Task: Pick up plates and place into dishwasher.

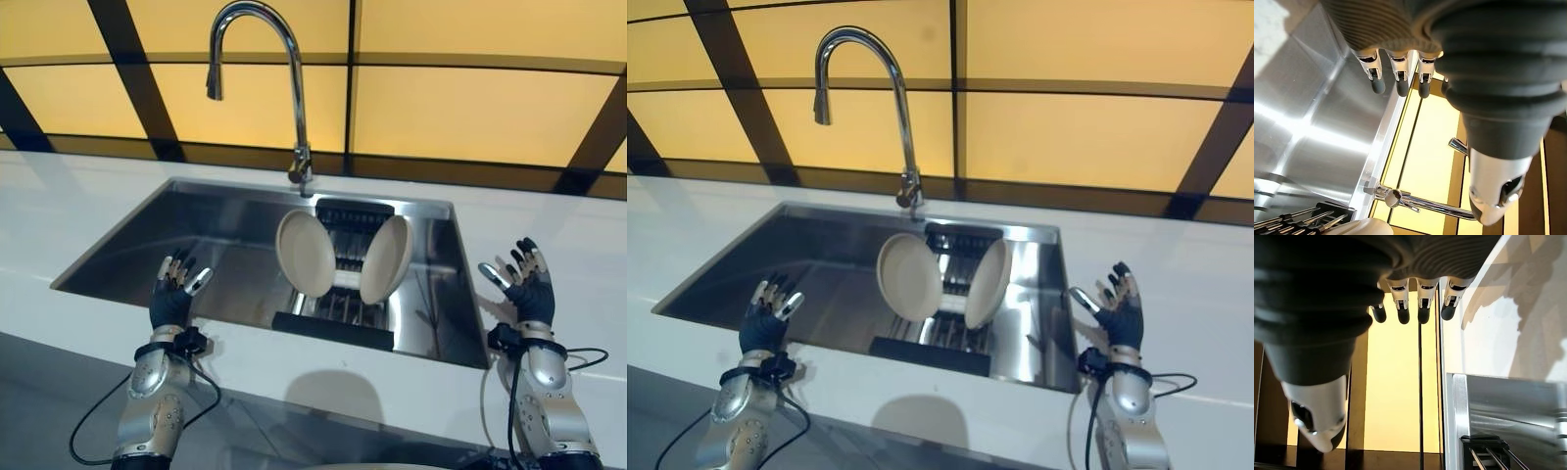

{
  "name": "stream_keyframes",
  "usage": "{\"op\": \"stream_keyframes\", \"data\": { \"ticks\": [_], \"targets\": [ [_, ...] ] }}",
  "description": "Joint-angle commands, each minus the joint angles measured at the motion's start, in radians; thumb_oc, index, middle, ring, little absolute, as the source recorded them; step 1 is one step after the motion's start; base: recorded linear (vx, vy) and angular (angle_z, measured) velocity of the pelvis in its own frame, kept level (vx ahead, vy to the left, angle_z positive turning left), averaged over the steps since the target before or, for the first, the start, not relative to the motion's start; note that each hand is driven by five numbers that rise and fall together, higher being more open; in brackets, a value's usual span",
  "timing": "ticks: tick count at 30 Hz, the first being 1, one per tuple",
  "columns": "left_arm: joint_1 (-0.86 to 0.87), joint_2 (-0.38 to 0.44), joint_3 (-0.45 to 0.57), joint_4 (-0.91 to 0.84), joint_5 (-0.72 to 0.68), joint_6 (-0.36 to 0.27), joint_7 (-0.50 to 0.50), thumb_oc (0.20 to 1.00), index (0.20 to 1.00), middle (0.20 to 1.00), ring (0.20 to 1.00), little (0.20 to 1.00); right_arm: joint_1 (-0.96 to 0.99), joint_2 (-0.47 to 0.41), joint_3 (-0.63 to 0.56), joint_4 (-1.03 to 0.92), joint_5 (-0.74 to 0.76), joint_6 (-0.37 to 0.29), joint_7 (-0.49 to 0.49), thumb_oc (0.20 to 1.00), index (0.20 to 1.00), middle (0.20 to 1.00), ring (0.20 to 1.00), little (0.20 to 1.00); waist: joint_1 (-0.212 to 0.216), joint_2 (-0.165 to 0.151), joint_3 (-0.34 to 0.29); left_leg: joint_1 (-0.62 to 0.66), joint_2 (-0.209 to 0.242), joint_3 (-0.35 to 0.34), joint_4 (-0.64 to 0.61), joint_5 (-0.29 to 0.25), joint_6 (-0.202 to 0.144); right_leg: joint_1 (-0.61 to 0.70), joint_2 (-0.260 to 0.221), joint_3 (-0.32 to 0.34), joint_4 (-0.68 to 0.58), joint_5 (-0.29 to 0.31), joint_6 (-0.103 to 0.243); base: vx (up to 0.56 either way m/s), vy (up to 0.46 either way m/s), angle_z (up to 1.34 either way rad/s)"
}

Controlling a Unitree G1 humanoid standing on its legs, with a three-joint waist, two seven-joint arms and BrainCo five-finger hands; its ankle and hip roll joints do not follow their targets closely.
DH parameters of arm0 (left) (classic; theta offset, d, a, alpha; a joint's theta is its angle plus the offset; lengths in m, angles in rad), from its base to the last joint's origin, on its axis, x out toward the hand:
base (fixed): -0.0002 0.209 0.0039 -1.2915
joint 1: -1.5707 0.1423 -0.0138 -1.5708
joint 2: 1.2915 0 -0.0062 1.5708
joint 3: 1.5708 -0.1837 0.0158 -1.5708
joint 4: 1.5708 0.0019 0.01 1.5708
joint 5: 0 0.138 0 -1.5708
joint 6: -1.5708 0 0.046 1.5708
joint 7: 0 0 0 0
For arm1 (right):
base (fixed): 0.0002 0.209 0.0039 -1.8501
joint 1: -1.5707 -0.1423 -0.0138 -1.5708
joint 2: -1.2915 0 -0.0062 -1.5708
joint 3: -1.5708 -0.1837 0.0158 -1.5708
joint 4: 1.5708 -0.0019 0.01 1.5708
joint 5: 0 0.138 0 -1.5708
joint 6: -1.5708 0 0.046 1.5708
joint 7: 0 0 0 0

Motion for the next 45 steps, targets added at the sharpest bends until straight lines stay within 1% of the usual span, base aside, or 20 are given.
{"op": "stream_keyframes", "data": {
  "ticks": [1,7,9,19,25,29,32,34,37,38,40,41,42,43,45],
  "targets": [
    [-0.001,0.046,0.028,-0.012,0.009,-0.008,-0.017,1.000,1.000,1.000,1.000,1.000,-0.056,0.051,0.013,0.006,-0.014,-0.040,0.006,1.000,1.000,1.000,1.000,1.000,0.023,-0.043,-0.015,-0.002,0.018,-0.015,0.035,-0.100,0.006,-0.051,-0.048,-0.028,-0.051,0.047,0.057,0.00,0.000,0.00],
    [0.013,0.045,0.038,-0.034,-0.004,-0.025,-0.061,1.000,1.000,1.000,1.000,1.000,-0.052,0.049,0.004,-0.008,-0.010,-0.028,0.007,1.000,1.000,1.000,1.000,1.000,0.028,-0.042,-0.016,-0.005,0.018,-0.018,0.033,-0.099,0.006,-0.051,-0.049,-0.031,-0.053,0.047,0.058,0.00,0.000,0.00],
    [0.013,0.046,0.033,-0.026,0.006,-0.036,-0.058,1.000,1.000,1.000,1.000,1.000,-0.058,0.049,0.010,-0.002,-0.013,-0.032,0.001,1.000,1.000,1.000,1.000,1.000,0.031,-0.040,-0.015,-0.004,0.018,-0.019,0.031,-0.098,0.006,-0.051,-0.050,-0.032,-0.053,0.048,0.059,0.00,0.000,0.00],
    [-0.007,0.046,0.030,-0.007,0.037,-0.032,-0.029,1.000,1.000,1.000,1.000,1.000,-0.063,0.053,0.021,0.006,-0.018,-0.031,-0.002,1.000,1.000,1.000,1.000,1.000,0.026,-0.039,-0.018,0.002,0.014,-0.019,0.025,-0.097,0.006,-0.048,-0.048,-0.029,-0.055,0.047,0.060,0.00,0.000,0.00],
    [-0.016,0.067,0.041,-0.004,0.112,-0.047,-0.010,1.000,1.000,1.000,1.000,1.000,-0.061,0.054,0.022,0.006,-0.014,-0.024,0.003,1.000,1.000,1.000,1.000,1.000,0.022,-0.037,-0.020,0.005,0.013,-0.022,0.021,-0.096,0.006,-0.049,-0.041,-0.025,-0.052,0.043,0.057,0.01,-0.053,0.00],
    [-0.022,0.081,0.055,-0.024,0.141,-0.054,-0.015,1.000,1.000,1.000,1.000,1.000,-0.053,0.057,0.023,-0.002,-0.018,-0.015,0.007,1.000,1.000,1.000,1.000,1.000,0.018,-0.035,-0.021,0.003,0.017,-0.028,0.027,-0.096,0.003,-0.047,-0.027,-0.012,-0.054,0.036,0.047,0.02,-0.115,-0.01],
    [-0.025,0.092,0.060,-0.034,0.206,-0.066,-0.012,1.000,1.000,1.000,1.000,1.000,-0.049,0.053,0.024,-0.004,-0.017,-0.006,0.016,1.000,1.000,1.000,1.000,1.000,0.014,-0.033,-0.022,0.000,0.022,-0.034,0.034,-0.093,-0.002,-0.044,-0.012,-0.002,-0.057,0.029,0.038,0.02,-0.147,-0.01],
    [-0.031,0.112,0.064,-0.036,0.238,-0.058,-0.010,1.000,1.000,1.000,1.000,1.000,-0.050,0.046,0.025,-0.004,-0.010,0.000,0.028,1.000,1.000,1.000,1.000,1.000,0.009,-0.032,-0.024,-0.005,0.029,-0.038,0.046,-0.091,-0.009,-0.042,0.001,0.010,-0.055,0.021,0.028,0.01,-0.173,-0.02],
    [-0.042,0.136,0.067,-0.017,0.256,-0.050,0.003,1.000,1.000,1.000,1.000,1.000,-0.058,0.032,0.029,-0.002,-0.010,0.007,0.038,1.000,1.000,1.000,1.000,1.000,0.005,-0.035,-0.021,-0.029,0.028,-0.041,0.117,-0.108,-0.019,-0.041,0.011,0.022,-0.048,0.011,0.014,0.00,-0.161,-0.01],
    [-0.050,0.139,0.068,-0.009,0.241,-0.045,0.009,1.000,1.000,1.000,1.000,1.000,-0.064,0.023,0.032,-0.003,-0.010,0.011,0.039,1.000,1.000,1.000,1.000,1.000,0.006,-0.043,-0.015,-0.059,0.021,-0.048,0.199,-0.122,-0.023,-0.039,0.010,0.030,-0.044,0.007,0.003,-0.02,-0.163,-0.02],
    [-0.057,0.139,0.067,0.006,0.253,-0.059,0.022,1.000,1.000,1.000,1.000,1.000,-0.072,0.014,0.034,-0.001,-0.009,0.008,0.037,1.000,1.000,1.000,1.000,1.000,0.010,-0.049,-0.003,-0.121,0.017,-0.066,0.332,-0.117,-0.029,-0.039,0.015,0.039,-0.041,0.008,-0.012,-0.04,-0.136,-0.10],
    [-0.058,0.139,0.068,0.010,0.254,-0.064,0.026,1.000,1.000,1.000,1.000,1.000,-0.078,0.010,0.040,0.005,-0.010,0.004,0.030,1.000,1.000,1.000,1.000,1.000,0.021,-0.050,0.008,-0.165,0.006,-0.109,0.381,-0.097,-0.030,-0.036,0.019,0.050,-0.039,0.013,-0.018,-0.04,-0.065,-0.20],
    [-0.057,0.136,0.069,0.012,0.252,-0.067,0.030,1.000,1.000,1.000,1.000,1.000,-0.086,0.008,0.047,0.011,-0.012,0.002,0.024,1.000,1.000,1.000,1.000,1.000,0.027,-0.048,0.014,-0.177,-0.004,-0.137,0.372,-0.096,-0.025,-0.037,0.020,0.057,-0.036,0.016,-0.018,-0.02,-0.013,-0.28],
    [-0.054,0.133,0.070,0.013,0.254,-0.071,0.031,1.000,1.000,1.000,1.000,1.000,-0.097,0.007,0.057,0.019,-0.015,-0.001,0.020,1.000,1.000,1.000,1.000,1.000,0.035,-0.045,0.020,-0.173,-0.012,-0.157,0.338,-0.098,-0.017,-0.037,0.019,0.066,-0.032,0.017,-0.016,0.00,0.042,-0.40],
    [-0.045,0.130,0.075,0.013,0.265,-0.082,0.028,1.000,1.000,1.000,1.000,1.000,-0.109,0.008,0.072,0.024,-0.028,-0.007,0.015,1.000,1.000,1.000,1.000,1.000,0.045,-0.036,0.026,-0.151,-0.015,-0.194,0.240,-0.085,-0.012,-0.038,0.019,0.084,-0.029,0.013,-0.013,0.02,0.086,-0.39]
  ]
}}
